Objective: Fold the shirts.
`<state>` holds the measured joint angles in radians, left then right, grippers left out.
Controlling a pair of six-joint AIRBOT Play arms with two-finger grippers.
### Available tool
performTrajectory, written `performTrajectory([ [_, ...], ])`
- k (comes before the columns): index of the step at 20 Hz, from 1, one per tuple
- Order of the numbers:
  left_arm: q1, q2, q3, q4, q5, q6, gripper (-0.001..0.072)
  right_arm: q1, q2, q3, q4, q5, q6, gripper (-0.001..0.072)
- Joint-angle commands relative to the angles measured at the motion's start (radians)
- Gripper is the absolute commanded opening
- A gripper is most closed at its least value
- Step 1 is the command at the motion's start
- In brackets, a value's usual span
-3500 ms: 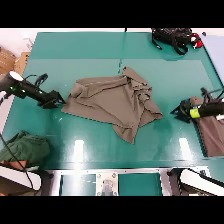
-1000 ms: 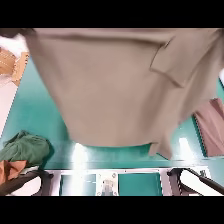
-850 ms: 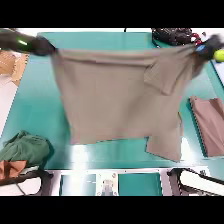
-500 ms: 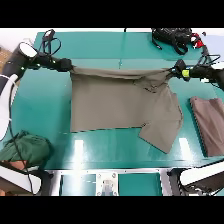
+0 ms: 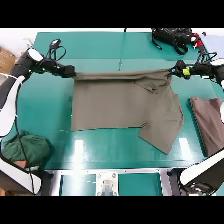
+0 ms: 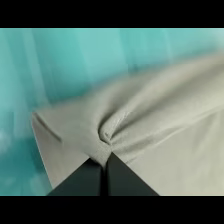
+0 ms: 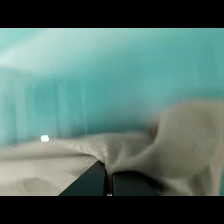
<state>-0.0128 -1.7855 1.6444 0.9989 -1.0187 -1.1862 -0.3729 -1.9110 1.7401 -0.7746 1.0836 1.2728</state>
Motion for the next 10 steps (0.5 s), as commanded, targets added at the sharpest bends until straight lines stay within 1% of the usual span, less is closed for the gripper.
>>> performTrajectory([
  [1,-0.001,-0.003,0.005,0.087,-0.210,-0.057,0.0023,-0.040,-0.004,0.043,-0.092,0.247,-0.003,0.0018],
  [2,-0.001,-0.003,0.003,0.106,-0.239,-0.079,0.0023,-0.048,-0.003,0.043,-0.114,0.282,-0.003,0.0018],
  [5,-0.008,-0.006,-0.004,0.113,-0.274,-0.116,0.0023,-0.044,-0.005,0.032,-0.244,0.318,-0.002,0.0018],
  [8,-0.036,-0.008,-0.005,0.116,-0.265,-0.123,0.0023,-0.032,-0.005,0.011,-0.339,0.323,0.002,0.0018],
  [10,-0.060,-0.024,-0.004,0.117,-0.273,-0.126,0.0023,-0.026,-0.006,-0.005,-0.349,0.317,0.002,0.0018],
])
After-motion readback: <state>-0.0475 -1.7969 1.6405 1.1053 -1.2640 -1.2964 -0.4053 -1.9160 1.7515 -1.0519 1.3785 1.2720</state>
